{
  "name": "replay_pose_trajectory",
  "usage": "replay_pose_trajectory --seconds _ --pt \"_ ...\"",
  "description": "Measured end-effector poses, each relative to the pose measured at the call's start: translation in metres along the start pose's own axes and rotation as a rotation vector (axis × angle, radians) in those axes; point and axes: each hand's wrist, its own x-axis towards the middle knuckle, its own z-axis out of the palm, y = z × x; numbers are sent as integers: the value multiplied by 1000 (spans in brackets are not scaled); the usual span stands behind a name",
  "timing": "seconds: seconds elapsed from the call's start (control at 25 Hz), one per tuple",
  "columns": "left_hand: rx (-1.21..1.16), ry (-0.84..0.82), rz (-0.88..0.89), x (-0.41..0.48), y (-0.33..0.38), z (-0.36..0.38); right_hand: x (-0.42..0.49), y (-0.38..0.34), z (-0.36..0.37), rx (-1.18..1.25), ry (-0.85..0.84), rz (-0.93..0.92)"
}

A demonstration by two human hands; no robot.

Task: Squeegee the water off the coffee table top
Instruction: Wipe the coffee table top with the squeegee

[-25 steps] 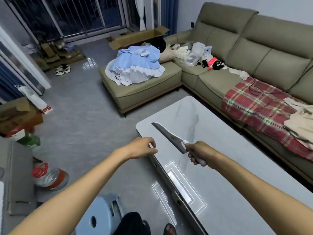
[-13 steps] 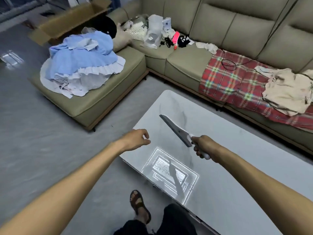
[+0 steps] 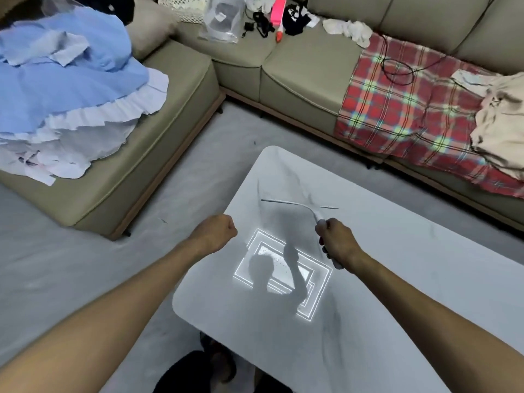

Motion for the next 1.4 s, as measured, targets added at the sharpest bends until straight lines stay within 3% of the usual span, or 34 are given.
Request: replay_pose_trajectory --seconds 0.32,0.64,0.92,1.28,1.4 --pt "151 26 103 190 -49 85 173 -30 43 -183 197 -156" --pt "129 -150 131 233 -75 123 292 -96 88 -296 254 -209" --pt "114 -187 145 235 -71 119 266 -39 92 -614 258 -366" --pt "119 -208 104 231 -64 111 158 66 53 -699 46 -244" --pt "121 -208 94 231 -65 110 157 57 35 -665 119 -249"
